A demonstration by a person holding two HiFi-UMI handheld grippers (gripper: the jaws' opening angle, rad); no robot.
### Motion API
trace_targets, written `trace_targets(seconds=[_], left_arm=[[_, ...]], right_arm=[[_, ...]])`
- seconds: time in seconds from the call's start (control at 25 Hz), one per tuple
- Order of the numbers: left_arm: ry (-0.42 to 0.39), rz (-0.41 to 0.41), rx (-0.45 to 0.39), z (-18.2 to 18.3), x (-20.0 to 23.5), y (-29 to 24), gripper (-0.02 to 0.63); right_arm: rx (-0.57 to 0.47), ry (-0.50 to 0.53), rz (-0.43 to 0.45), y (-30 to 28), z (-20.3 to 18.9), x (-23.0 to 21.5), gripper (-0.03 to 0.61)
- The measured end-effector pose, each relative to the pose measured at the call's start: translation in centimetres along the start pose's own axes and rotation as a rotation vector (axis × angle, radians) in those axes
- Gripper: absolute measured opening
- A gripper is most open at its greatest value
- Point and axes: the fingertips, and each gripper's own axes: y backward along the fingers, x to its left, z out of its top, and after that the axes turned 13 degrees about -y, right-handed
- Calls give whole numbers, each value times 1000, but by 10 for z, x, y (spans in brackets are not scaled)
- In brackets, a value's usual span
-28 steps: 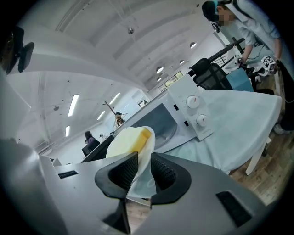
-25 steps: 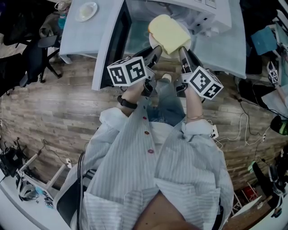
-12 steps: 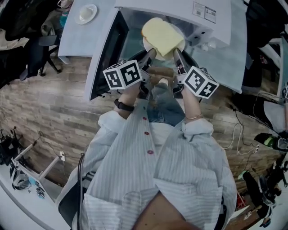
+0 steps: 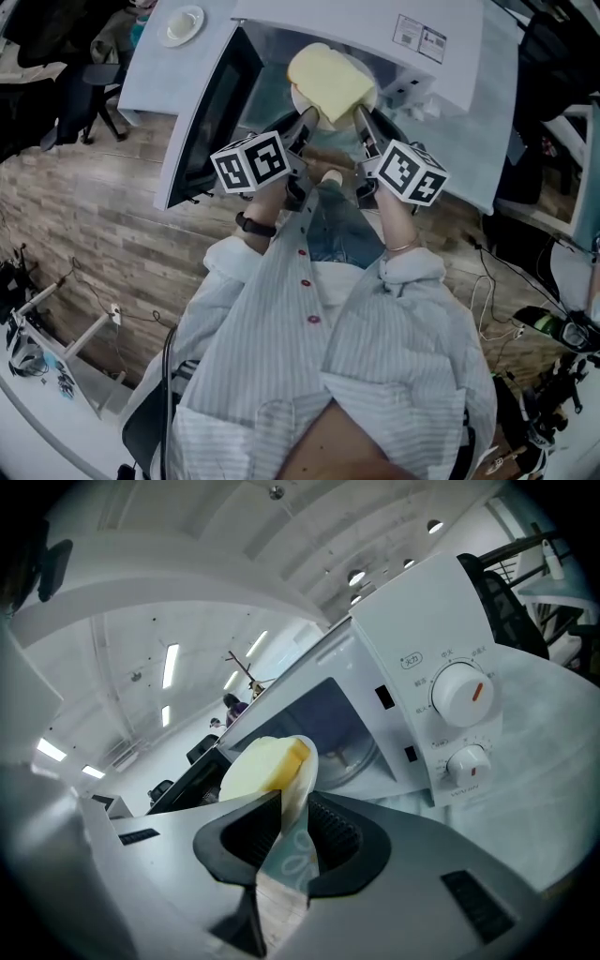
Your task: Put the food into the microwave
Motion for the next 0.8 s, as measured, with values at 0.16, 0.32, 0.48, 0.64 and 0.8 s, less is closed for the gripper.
trace_targets(seconds=[0.16, 0.32, 0.48, 0.64, 0.8], left_arm=[[9, 5, 6, 0, -1, -5, 75], [8, 9, 21, 1, 4, -11, 75], [2, 5, 32, 4, 6, -15, 75], [2, -2, 33, 5, 10, -17, 75], [0, 2, 49, 3, 16, -18, 75]], right_arm=[[16, -12, -14, -1, 2, -7, 104], [16, -10, -16, -7, 6, -8, 104], [8, -22, -22, -11, 8, -9, 104], [6, -37, -19, -15, 5, -11, 104], [5, -52, -24, -19, 2, -13, 104]])
